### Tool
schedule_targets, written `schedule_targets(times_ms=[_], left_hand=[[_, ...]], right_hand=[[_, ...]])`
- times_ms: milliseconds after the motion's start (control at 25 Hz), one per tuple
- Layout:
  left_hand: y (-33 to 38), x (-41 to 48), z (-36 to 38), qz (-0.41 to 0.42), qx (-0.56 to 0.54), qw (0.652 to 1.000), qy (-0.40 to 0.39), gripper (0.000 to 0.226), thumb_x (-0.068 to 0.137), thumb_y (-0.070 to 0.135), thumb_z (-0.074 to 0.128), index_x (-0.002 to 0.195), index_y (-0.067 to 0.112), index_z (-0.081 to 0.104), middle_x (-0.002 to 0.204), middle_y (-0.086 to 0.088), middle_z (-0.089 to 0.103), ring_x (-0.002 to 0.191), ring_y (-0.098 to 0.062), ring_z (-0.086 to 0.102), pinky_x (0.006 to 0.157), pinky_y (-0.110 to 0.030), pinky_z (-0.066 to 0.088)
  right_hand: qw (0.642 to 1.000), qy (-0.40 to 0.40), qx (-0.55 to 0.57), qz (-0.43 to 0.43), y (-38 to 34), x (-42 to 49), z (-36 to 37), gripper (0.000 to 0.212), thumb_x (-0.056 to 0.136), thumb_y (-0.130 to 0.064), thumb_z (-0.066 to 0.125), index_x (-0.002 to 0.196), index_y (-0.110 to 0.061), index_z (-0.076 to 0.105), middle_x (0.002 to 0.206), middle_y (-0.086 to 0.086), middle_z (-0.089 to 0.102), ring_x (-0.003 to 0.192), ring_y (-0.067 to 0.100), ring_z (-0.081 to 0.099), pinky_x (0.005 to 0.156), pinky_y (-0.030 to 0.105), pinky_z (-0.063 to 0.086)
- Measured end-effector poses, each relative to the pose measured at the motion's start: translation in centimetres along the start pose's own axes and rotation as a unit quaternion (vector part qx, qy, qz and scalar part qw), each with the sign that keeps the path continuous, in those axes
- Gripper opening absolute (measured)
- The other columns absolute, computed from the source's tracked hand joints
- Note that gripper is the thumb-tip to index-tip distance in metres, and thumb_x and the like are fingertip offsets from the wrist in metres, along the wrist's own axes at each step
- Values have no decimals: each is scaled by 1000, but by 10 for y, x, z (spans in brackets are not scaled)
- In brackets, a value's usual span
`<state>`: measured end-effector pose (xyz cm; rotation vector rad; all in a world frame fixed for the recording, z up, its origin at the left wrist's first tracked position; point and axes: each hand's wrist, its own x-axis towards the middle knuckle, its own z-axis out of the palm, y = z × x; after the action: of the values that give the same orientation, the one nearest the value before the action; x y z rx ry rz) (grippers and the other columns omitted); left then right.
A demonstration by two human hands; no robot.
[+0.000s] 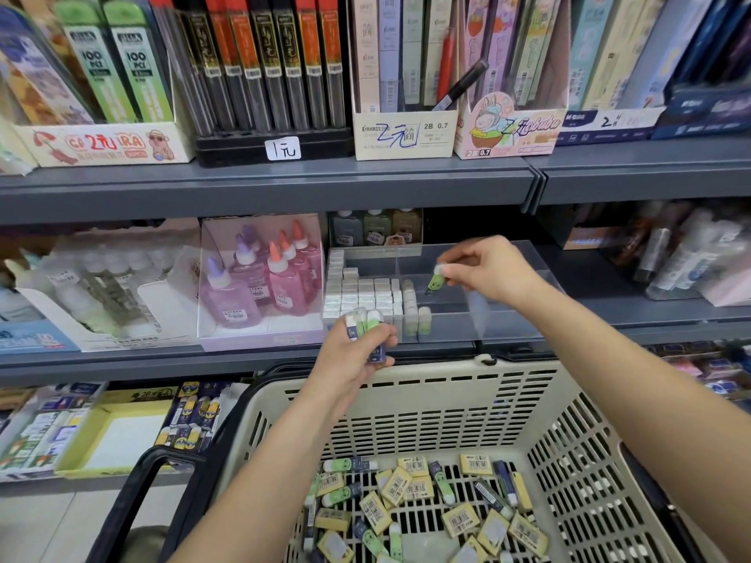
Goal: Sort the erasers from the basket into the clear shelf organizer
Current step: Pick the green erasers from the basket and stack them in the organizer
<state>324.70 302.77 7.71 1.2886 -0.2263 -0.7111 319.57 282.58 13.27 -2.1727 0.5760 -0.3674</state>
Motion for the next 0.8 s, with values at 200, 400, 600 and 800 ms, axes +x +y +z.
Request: schedule_targets(times_ms=[200, 400, 600, 800], left_hand=[[-2, 0, -1, -2, 6, 1000, -10, 8, 87, 4, 59, 92, 10, 56, 83, -8, 65, 71, -12, 63, 57, -20, 54], [-4, 2, -5, -1, 0, 1000, -17, 9, 87, 6, 60, 93, 11, 56, 83, -7, 66, 70, -10, 64, 59, -21, 55], [-6, 3, -3, 6, 1, 1000, -22, 8, 87, 5, 59, 90, 12, 56, 78, -5, 65, 64, -7, 65, 56, -21, 54], [-6, 1, 0, 4, -4, 999, -32, 17, 87, 7, 61, 100, 14, 54, 81, -3, 63, 71, -11, 62, 60, -25, 55]], right_hand=[[992, -69, -109, 1, 11, 6, 26, 9, 84, -20, 68, 90, -17, 73, 84, -1, 73, 77, 9, 67, 85, 27, 53], [982, -118, -148, -2, 17, 10, 32, 11, 88, -21, 63, 93, -18, 71, 94, -5, 68, 85, 11, 66, 78, 24, 53], [978, -138, -156, 2, 21, 11, 31, 16, 92, -15, 54, 90, -18, 69, 90, -7, 65, 84, 13, 66, 81, 26, 53], [972, -139, -192, -1, 15, 5, 27, 18, 94, -15, 50, 95, -15, 68, 95, -1, 69, 85, 13, 66, 83, 27, 50]])
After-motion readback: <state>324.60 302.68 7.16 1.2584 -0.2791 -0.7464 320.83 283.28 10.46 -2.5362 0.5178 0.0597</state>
